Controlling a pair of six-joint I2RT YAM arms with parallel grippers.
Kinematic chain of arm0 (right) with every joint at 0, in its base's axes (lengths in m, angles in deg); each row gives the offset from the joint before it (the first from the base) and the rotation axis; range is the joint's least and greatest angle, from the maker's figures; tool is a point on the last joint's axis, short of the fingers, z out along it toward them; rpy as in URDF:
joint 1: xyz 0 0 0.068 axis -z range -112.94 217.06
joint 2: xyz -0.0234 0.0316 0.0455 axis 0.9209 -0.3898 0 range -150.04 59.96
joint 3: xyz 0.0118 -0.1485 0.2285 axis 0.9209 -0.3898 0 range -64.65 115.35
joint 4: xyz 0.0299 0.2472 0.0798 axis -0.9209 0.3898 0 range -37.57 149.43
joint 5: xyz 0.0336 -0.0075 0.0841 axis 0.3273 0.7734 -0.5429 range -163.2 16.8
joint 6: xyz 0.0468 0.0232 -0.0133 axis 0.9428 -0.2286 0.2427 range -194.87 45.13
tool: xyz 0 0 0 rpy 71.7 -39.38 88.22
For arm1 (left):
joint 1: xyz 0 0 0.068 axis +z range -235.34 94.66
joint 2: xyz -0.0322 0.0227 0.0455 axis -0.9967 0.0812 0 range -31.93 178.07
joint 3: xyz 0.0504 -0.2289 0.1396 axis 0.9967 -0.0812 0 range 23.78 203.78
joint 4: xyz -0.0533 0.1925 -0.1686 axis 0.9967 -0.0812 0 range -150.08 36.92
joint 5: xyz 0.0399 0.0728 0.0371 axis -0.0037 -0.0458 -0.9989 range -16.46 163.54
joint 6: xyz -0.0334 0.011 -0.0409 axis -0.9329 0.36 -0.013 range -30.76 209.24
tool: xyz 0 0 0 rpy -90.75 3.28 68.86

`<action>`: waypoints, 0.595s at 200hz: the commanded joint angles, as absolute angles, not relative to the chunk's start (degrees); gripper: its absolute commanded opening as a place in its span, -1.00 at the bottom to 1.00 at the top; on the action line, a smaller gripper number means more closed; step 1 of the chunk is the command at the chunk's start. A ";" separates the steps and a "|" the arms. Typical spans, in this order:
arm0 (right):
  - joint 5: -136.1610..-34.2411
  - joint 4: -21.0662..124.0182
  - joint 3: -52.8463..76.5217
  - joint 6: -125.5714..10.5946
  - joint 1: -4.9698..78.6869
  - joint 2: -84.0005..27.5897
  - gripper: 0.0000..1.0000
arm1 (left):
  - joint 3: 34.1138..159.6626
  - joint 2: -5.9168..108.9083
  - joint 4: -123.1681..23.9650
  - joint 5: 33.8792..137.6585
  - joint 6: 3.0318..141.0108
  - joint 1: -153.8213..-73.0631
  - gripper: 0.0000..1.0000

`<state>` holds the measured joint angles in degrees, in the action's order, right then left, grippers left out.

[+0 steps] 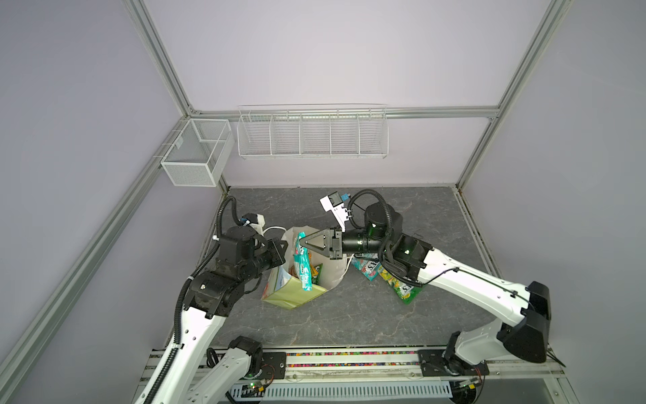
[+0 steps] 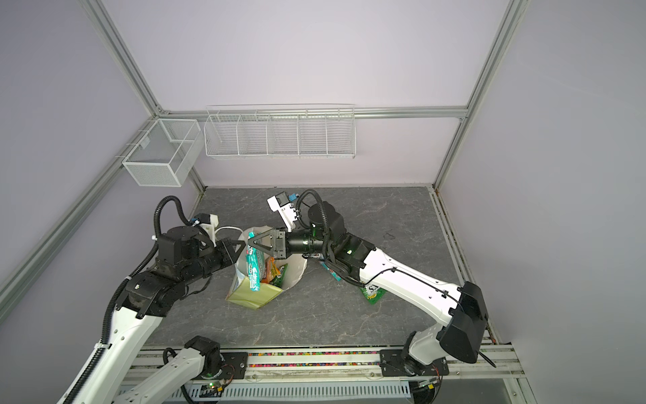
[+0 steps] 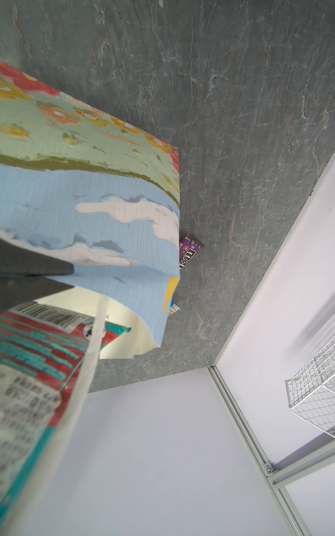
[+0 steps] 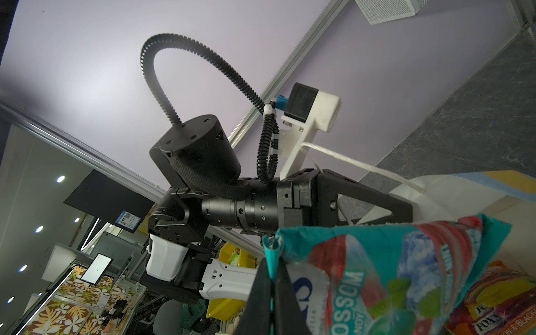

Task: Place the snacks into the paper bag
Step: Place the snack in the paper bag.

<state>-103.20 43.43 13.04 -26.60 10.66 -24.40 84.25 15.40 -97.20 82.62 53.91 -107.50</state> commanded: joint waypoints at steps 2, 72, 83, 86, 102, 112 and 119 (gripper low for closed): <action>-103.35 39.06 14.52 -25.38 10.20 -24.51 -0.87 | 84.34 14.17 -96.15 82.97 54.09 -107.72 -1.00; -103.15 39.05 14.50 -25.22 10.26 -24.94 -0.86 | 84.10 14.29 -95.90 82.95 54.00 -107.72 -1.00; -103.26 38.91 14.55 -25.13 10.20 -25.00 -0.86 | 84.08 14.27 -95.80 83.01 53.88 -107.68 -1.00; -103.26 38.85 14.60 -25.13 10.21 -24.96 -0.86 | 84.03 14.27 -95.80 82.95 53.91 -107.67 -1.00; -103.26 38.98 14.51 -25.14 10.22 -24.94 -0.86 | 84.08 14.28 -95.88 82.97 53.95 -107.68 -1.00; -103.26 39.06 14.52 -25.28 10.20 -24.99 -0.86 | 84.08 14.27 -95.89 82.96 53.99 -107.71 -1.00; -103.18 39.06 14.54 -25.37 10.26 -24.96 -0.83 | 84.08 14.13 -95.97 82.87 54.00 -107.73 -1.00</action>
